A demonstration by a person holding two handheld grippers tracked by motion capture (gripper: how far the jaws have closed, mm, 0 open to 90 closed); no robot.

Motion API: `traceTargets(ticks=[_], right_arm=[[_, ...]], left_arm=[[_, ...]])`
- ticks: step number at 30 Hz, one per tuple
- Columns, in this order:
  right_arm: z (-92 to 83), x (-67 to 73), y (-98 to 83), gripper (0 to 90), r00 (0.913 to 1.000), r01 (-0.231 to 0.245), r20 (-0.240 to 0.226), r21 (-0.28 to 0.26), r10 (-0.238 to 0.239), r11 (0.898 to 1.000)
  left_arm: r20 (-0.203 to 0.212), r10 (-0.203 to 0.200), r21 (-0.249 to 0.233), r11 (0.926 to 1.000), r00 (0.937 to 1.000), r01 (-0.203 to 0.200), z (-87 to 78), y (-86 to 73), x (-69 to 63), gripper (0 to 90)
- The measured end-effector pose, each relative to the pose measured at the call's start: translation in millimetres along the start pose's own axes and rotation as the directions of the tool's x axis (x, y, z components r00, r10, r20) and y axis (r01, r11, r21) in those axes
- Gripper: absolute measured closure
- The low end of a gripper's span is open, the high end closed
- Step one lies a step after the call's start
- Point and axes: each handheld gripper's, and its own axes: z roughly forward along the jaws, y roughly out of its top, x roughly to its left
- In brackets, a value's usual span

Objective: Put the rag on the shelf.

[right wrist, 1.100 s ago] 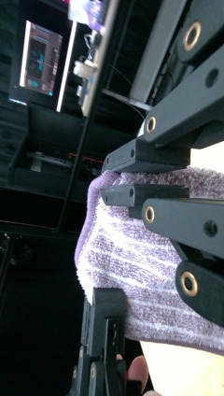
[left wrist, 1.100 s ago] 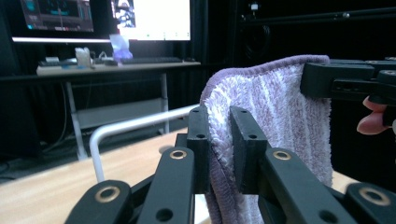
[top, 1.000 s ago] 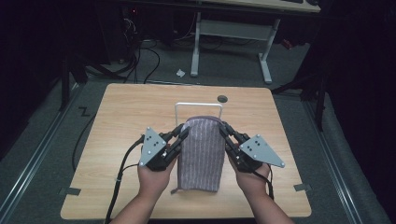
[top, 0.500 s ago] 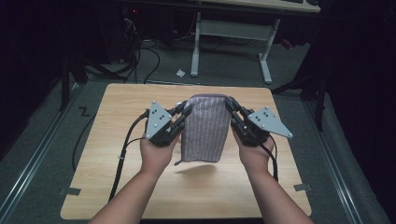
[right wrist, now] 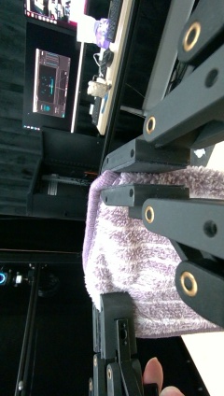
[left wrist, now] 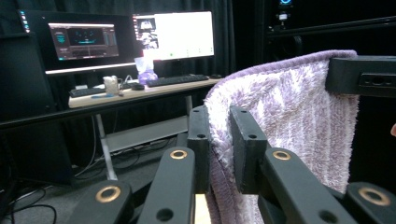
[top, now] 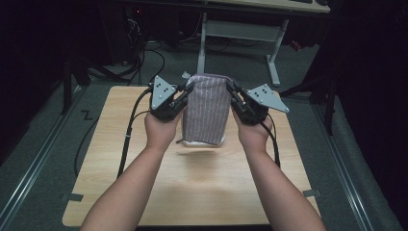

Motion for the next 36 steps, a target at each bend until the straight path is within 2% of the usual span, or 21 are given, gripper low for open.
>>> traceTargets(ticks=[1, 3, 9, 14, 17, 20, 22, 25, 27, 28, 31, 32, 34, 35, 36], right_arm=[[3.9, -1.1, 0.8, 84.0, 1.0, 0.003, 0.001, 0.001, -0.003, 1.0], [11.1, -3.4, 1.8, 84.1, 1.0, 0.006, 0.006, 0.006, -0.006, 1.0], [30.6, -13.2, 0.8, 84.0, 0.9998, -0.007, 0.017, 0.022, 0.006, 1.0], [48.4, -22.7, -1.1, 84.0, 0.9994, -0.011, 0.033, 0.039, 0.01, 0.999], [59.1, -28.5, -1.0, 84.0, 0.9992, 0.004, 0.039, 0.049, -0.006, 0.999], [71.8, -38.6, -0.8, 83.9, 0.9982, -0.053, 0.03, 0.066, 0.051, 0.996], [79.7, -40.4, -3.4, 83.8, 0.9981, -0.053, 0.035, 0.091, 0.05, 0.994], [90.3, -39.6, -12.2, 83.6, 0.9989, -0.029, 0.041, 0.14, 0.023, 0.99], [98.3, -40.6, -21.8, 83.2, 0.9992, -0.029, 0.032, 0.194, 0.023, 0.981], [100.9, -41.1, -26.1, 82.8, 0.9992, -0.032, 0.031, 0.214, 0.026, 0.976], [107.9, -43.6, -37.9, 78.8, 0.9991, -0.042, 0.02, 0.269, 0.038, 0.962], [109.8, -44.2, -41.0, 72.3, 0.9993, -0.036, 0.019, 0.283, 0.032, 0.959], [112.4, -46.9, -44.6, 61.6, 0.9982, -0.059, 0.008, 0.305, 0.06, 0.951], [112.5, -47.6, -45.0, 58.6, 0.9977, -0.067, 0.008, 0.308, 0.068, 0.949], [111.7, -47.6, -44.7, 57.9, 0.998, -0.063, 0.01, 0.305, 0.063, 0.95]], left_arm=[[0.0, -0.011, 0.008, 0.9999, 0.9999, 0.011, 2.2, 0.3, 1.0, 79.5], [-0.009, -0.003, 0.013, 0.9999, 1.0, 0.003, 6.6, 0.9, 3.9, 79.5], [-0.016, -0.012, 0.031, 0.9994, 0.9998, 0.012, 22.4, 0.0, 13.8, 79.2], [-0.021, -0.041, 0.049, 0.9979, 0.9989, 0.042, 38.6, 0.0, 23.5, 79.1], [-0.032, -0.05, 0.062, 0.9967, 0.9983, 0.052, 47.9, 0.4, 28.2, 78.8], [-0.039, -0.033, 0.087, 0.9955, 0.9987, 0.037, 57.7, 0.3, 33.1, 78.3], [-0.048, -0.044, 0.112, 0.9926, 0.9979, 0.049, 62.7, -2.9, 37.1, 78.0], [-0.061, -0.075, 0.174, 0.9811, 0.9954, 0.084, 71.2, -13.9, 45.0, 77.5], [-0.072, -0.133, 0.224, 0.9636, 0.9885, 0.146, 76.7, -22.5, 49.7, 76.6], [-0.084, -0.149, 0.245, 0.9553, 0.9852, 0.166, 78.9, -26.5, 50.8, 75.7], [-0.095, -0.165, 0.287, 0.9398, 0.9817, 0.186, 82.9, -33.7, 52.1, 72.5], [-0.093, -0.173, 0.297, 0.9352, 0.9805, 0.193, 84.3, -35.9, 53.0, 68.6], [-0.093, -0.182, 0.315, 0.9272, 0.9788, 0.203, 85.7, -38.5, 54.9, 58.3], [-0.087, -0.196, 0.323, 0.9218, 0.9767, 0.214, 86.3, -39.4, 55.5, 53.8], [-0.078, -0.204, 0.326, 0.92, 0.9759, 0.218, 86.2, -39.5, 55.8, 50.2]])
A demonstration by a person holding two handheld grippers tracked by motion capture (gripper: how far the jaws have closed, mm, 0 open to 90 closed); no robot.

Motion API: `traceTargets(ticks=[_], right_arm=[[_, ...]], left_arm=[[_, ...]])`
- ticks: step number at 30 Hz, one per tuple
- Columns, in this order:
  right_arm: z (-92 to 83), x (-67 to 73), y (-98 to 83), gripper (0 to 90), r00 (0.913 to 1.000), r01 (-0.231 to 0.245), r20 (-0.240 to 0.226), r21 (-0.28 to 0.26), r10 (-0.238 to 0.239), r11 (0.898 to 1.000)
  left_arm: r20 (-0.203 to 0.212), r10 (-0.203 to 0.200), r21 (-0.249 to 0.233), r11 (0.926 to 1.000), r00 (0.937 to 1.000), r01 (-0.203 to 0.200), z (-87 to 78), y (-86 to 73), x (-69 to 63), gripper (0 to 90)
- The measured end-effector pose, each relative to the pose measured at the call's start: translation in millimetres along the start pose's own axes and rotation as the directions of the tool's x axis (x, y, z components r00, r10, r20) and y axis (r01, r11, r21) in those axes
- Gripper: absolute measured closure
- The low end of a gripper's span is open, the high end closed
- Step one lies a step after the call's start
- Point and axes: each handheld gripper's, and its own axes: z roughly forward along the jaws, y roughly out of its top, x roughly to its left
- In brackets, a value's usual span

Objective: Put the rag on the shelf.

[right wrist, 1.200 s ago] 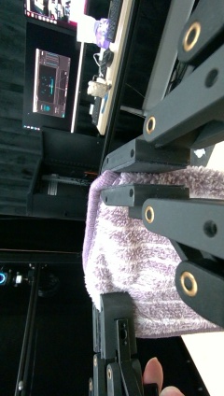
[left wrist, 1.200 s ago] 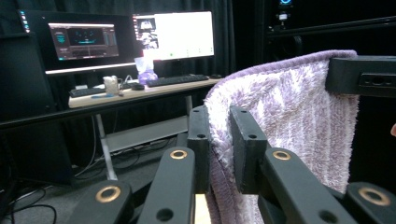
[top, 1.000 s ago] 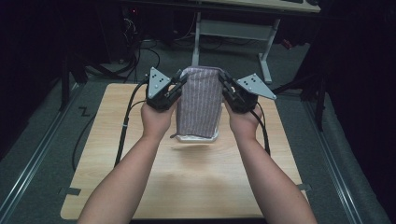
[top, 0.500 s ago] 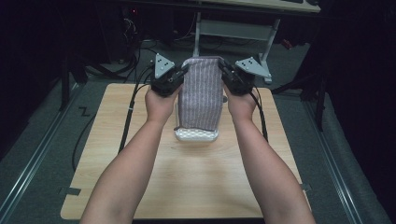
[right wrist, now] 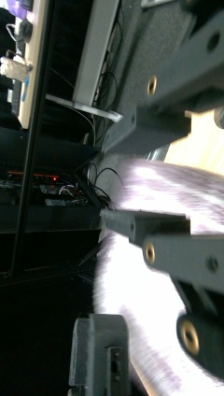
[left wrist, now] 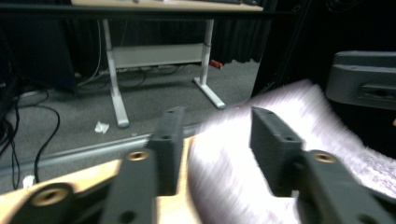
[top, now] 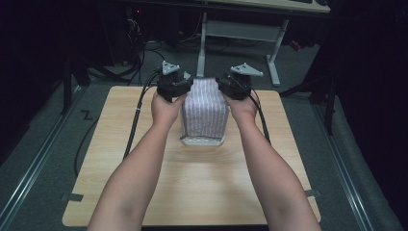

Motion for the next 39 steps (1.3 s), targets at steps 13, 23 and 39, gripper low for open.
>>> traceTargets(ticks=[13, 23, 39], right_arm=[[-20.2, 5.2, -3.1, 50.3, 0.9982, 0.06, -0.009, 0.02, -0.06, 0.998], [-51.4, 7.8, -7.5, 48.8, 0.9968, 0.078, -0.015, 0.006, -0.078, 0.997], [-104.1, 18.5, -29.9, 48.3, 0.9869, 0.152, -0.051, -0.021, -0.153, 0.988]], left_arm=[[0.012, 0.05, -0.045, 0.9978, 0.9987, -0.05, -26.4, 1.0, -17.2, 47.6], [0.046, 0.013, -0.085, 0.9963, 0.9988, -0.009, -60.5, 0.9, -15.0, 45.7], [0.045, 0.043, -0.06, 0.9974, 0.9981, -0.04, -107.2, -39.3, -10.5, 44.7]])
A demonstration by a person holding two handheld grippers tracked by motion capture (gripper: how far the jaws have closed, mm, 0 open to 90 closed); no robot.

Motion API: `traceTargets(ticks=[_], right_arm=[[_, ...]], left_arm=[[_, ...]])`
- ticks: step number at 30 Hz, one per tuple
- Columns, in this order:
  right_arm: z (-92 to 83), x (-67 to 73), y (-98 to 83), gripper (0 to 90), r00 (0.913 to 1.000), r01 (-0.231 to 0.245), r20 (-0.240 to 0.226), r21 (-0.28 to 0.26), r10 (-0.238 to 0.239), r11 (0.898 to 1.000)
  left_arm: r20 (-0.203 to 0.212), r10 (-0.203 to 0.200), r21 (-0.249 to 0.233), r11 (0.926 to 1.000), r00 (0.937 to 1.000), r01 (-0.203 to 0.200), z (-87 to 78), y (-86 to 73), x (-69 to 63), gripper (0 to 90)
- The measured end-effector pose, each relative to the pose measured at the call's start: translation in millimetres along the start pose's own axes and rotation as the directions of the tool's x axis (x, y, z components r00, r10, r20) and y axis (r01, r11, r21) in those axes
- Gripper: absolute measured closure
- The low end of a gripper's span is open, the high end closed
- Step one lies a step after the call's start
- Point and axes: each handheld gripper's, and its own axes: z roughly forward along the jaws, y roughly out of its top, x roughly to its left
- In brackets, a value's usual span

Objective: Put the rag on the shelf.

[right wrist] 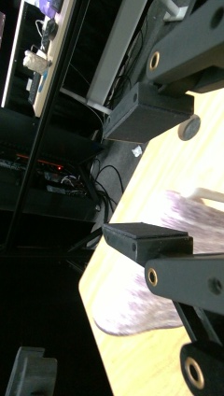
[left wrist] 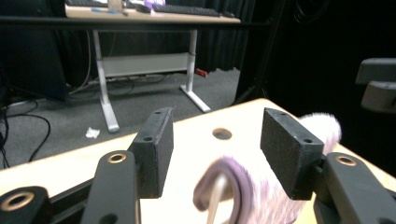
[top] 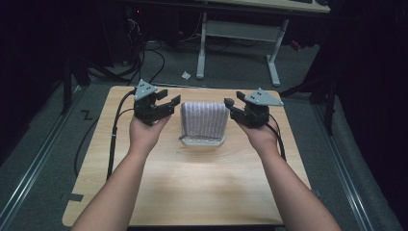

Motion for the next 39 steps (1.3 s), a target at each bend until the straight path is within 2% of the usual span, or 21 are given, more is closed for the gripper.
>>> traceTargets(ticks=[4, 6, 11, 12, 16, 19, 20, 22, 26, 27, 29, 30, 31, 32, 34, 35, 36, 37, 38, 39], right_arm=[[-13.9, 5.6, -12.2, 48.0, 0.9999, 0.016, -0.007, 0.013, -0.016, 1.0], [-21.0, 8.4, -20.8, 49.0, 0.9992, 0.041, 0.002, 0.04, -0.041, 0.998], [-34.8, 11.5, -44.1, 47.7, 0.9991, 0.043, -0.004, 0.095, -0.043, 0.995], [-36.7, 11.6, -48.1, 47.4, 0.9989, 0.046, -0.003, 0.099, -0.046, 0.994], [-45.7, 11.1, -72.1, 46.0, 0.9996, 0.027, -0.013, 0.134, -0.025, 0.991], [-51.9, 10.6, -89.1, 45.2, 0.9998, 0.009, -0.018, 0.156, -0.006, 0.988], [-53.9, 10.8, -95.1, 44.6, 0.9998, 0.003, -0.018, 0.159, 0.0, 0.987], [-57.7, 11.8, -107.3, 43.3, 0.9997, -0.005, -0.024, 0.174, 0.009, 0.985], [-65.5, 17.8, -132.3, 42.2, 0.999, -0.025, -0.031, 0.207, 0.032, 0.978], [-67.2, 20.5, -138.5, 42.0, 0.9987, -0.029, -0.035, 0.215, 0.037, 0.976], [-70.5, 26.8, -150.3, 40.8, 0.9975, -0.032, -0.054, 0.236, 0.046, 0.971], [-73.1, 30.5, -155.8, 40.7, 0.9972, -0.034, -0.057, 0.248, 0.05, 0.968], [-77.0, 34.1, -161.2, 40.6, 0.9967, -0.04, -0.058, 0.253, 0.056, 0.967], [-82.3, 38.0, -166.8, 40.3, 0.9962, -0.052, -0.054, 0.255, 0.068, 0.965], [-96.7, 43.8, -180.8, 42.4, 0.9966, -0.069, -0.025, 0.261, 0.078, 0.963], [-103.3, 44.4, -186.6, 42.5, 0.9966, -0.077, -0.006, 0.281, 0.082, 0.957], [-108.3, 42.8, -189.8, 42.2, 0.9972, -0.071, -0.003, 0.3, 0.075, 0.951], [-111.8, 39.8, -191.6, 41.6, 0.9984, -0.056, 0.008, 0.312, 0.057, 0.948], [-114.1, 35.2, -193.5, 41.4, 0.9981, -0.061, 0.022, 0.316, 0.057, 0.947], [-115.4, 30.3, -195.9, 41.0, 0.9959, -0.09, 0.025, 0.316, 0.087, 0.945]], left_arm=[[0.011, 0.026, 0.035, 0.999, 0.9996, -0.027, -10.7, -20.5, -5.3, 44.7], [0.026, 0.034, 0.043, 0.9985, 0.9991, -0.035, -18.7, -34.1, -9.1, 44.6], [0.069, 0.054, 0.096, 0.9936, 0.9962, -0.06, -32.6, -67.1, -18.8, 44.0], [0.078, 0.056, 0.121, 0.9905, 0.9954, -0.065, -34.8, -76.4, -20.8, 44.0], [0.102, 0.047, 0.16, 0.9851, 0.9936, -0.063, -42.3, -105.2, -24.5, 44.1], [0.119, 0.011, 0.192, 0.9808, 0.9929, -0.034, -45.4, -124.2, -24.2, 44.0], [0.117, 0.009, 0.221, 0.9746, 0.9931, -0.035, -45.5, -133.4, -24.2, 44.0], [0.119, 0.002, 0.246, 0.9688, 0.9929, -0.031, -45.2, -141.1, -24.1, 44.0], [0.125, -0.009, 0.315, 0.9486, 0.9922, -0.031, -48.4, -166.1, -26.4, 42.5], [0.12, 0.004, 0.331, 0.9428, 0.9928, -0.044, -50.9, -172.0, -27.6, 42.0], [0.115, 0.022, 0.344, 0.9369, 0.9931, -0.06, -58.9, -186.2, -30.9, 41.1], [0.118, 0.018, 0.35, 0.9349, 0.9929, -0.058, -64.8, -192.8, -33.0, 40.9], [0.124, 0.017, 0.366, 0.9285, 0.9921, -0.062, -70.6, -196.5, -35.5, 41.1], [0.119, 0.018, 0.384, 0.9213, 0.9927, -0.063, -76.4, -198.3, -38.5, 40.9], [0.064, 0.023, 0.42, 0.9064, 0.9977, -0.048, -87.8, -203.1, -42.6, 39.8], [0.056, 0.0, 0.427, 0.9039, 0.9984, -0.025, -92.5, -206.9, -42.4, 40.1], [0.057, -0.022, 0.438, 0.8987, 0.9981, -0.005, -95.8, -209.5, -41.6, 40.2], [0.06, -0.032, 0.441, 0.8973, 0.9977, 0.002, -98.0, -210.8, -40.6, 39.9], [0.057, -0.03, 0.436, 0.8998, 0.9979, 0.003, -99.8, -210.6, -39.8, 39.8], [0.052, -0.026, 0.432, 0.9021, 0.9983, 0.001, -100.6, -209.7, -39.2, 39.6]])
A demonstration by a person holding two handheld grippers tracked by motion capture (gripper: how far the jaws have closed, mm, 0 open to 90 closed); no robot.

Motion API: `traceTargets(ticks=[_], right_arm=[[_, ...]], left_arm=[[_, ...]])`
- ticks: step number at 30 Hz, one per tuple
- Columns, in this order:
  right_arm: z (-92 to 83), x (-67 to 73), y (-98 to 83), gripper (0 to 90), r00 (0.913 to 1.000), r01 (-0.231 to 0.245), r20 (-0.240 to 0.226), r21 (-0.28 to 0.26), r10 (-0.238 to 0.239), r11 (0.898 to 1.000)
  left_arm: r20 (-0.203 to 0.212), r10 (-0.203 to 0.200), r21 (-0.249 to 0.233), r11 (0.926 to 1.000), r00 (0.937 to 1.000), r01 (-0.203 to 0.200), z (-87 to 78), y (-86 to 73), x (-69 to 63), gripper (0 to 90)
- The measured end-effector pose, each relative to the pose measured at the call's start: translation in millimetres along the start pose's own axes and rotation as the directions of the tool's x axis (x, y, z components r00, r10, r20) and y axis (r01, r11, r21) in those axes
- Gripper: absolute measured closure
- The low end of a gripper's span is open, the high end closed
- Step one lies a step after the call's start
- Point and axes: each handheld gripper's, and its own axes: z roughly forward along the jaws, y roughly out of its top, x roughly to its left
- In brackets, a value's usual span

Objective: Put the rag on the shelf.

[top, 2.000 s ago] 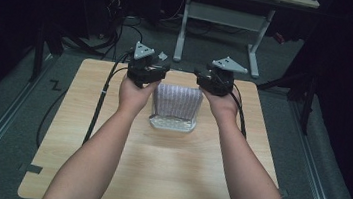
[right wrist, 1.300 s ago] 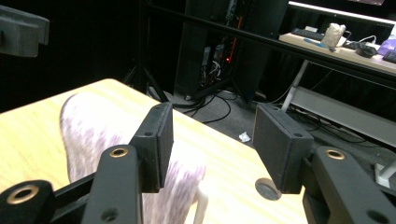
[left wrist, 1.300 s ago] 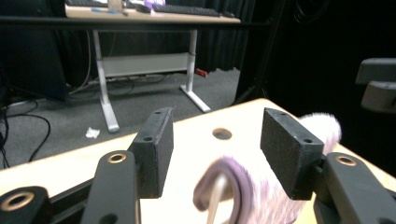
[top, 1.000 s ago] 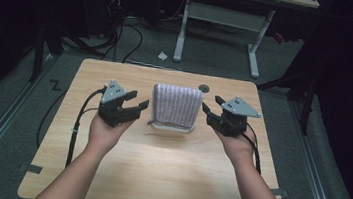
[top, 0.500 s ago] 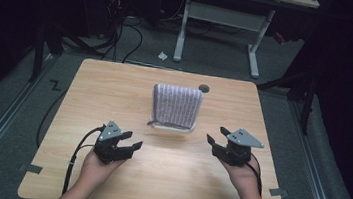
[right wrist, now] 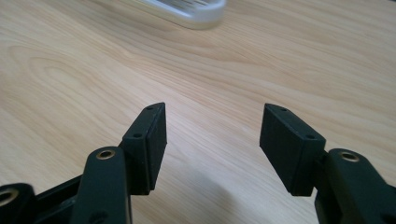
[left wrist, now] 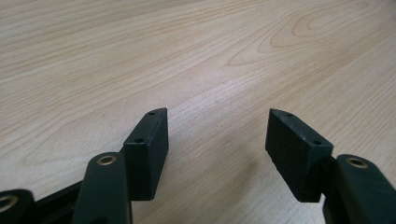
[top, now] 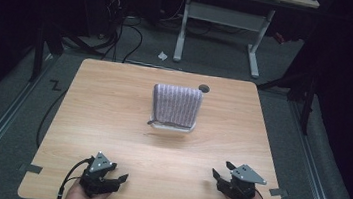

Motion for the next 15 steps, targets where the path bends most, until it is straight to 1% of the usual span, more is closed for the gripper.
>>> traceTargets(ticks=[2, 4, 6, 9, 10, 14, 15], right_arm=[[1.6, -7.1, -2.8, 40.7, 0.9994, -0.035, -0.002, 0.013, 0.035, 0.999], [3.2, -8.3, -3.4, 40.5, 0.9987, -0.049, -0.011, 0.013, 0.049, 0.999], [4.4, -7.9, -3.4, 40.2, 0.999, -0.044, -0.011, 0.008, 0.044, 0.999], [5.6, -5.2, -5.1, 40.0, 0.9993, -0.034, -0.015, 0.016, 0.034, 0.999], [5.9, -4.4, -6.2, 39.9, 0.9996, -0.023, -0.015, 0.019, 0.023, 1.0], [3.8, 1.1, -11.4, 39.8, 0.9999, -0.011, -0.013, 0.039, 0.012, 0.999], [3.0, 2.4, -12.2, 39.8, 1.0, 0.005, -0.003, 0.044, -0.005, 0.999]], left_arm=[[-0.004, -0.008, -0.025, 0.9997, 1.0, 0.008, -2.0, 2.6, 2.3, 39.1], [-0.005, -0.019, -0.035, 0.9992, 0.9998, 0.019, -2.5, 3.4, 4.3, 38.9], [-0.008, -0.019, -0.036, 0.9992, 0.9998, 0.019, -2.4, 3.4, 5.4, 38.8], [-0.022, -0.014, -0.015, 0.9998, 0.9997, 0.014, 0.3, 4.5, 6.5, 38.6], [-0.021, -0.012, -0.015, 0.9998, 0.9997, 0.011, 1.0, 5.6, 6.5, 38.6], [-0.01, 0.001, -0.021, 0.9998, 0.9999, -0.001, 4.0, 11.6, 6.4, 37.9], [-0.02, 0.005, -0.015, 0.9999, 0.9998, -0.005, 5.4, 12.5, 6.3, 37.9]])
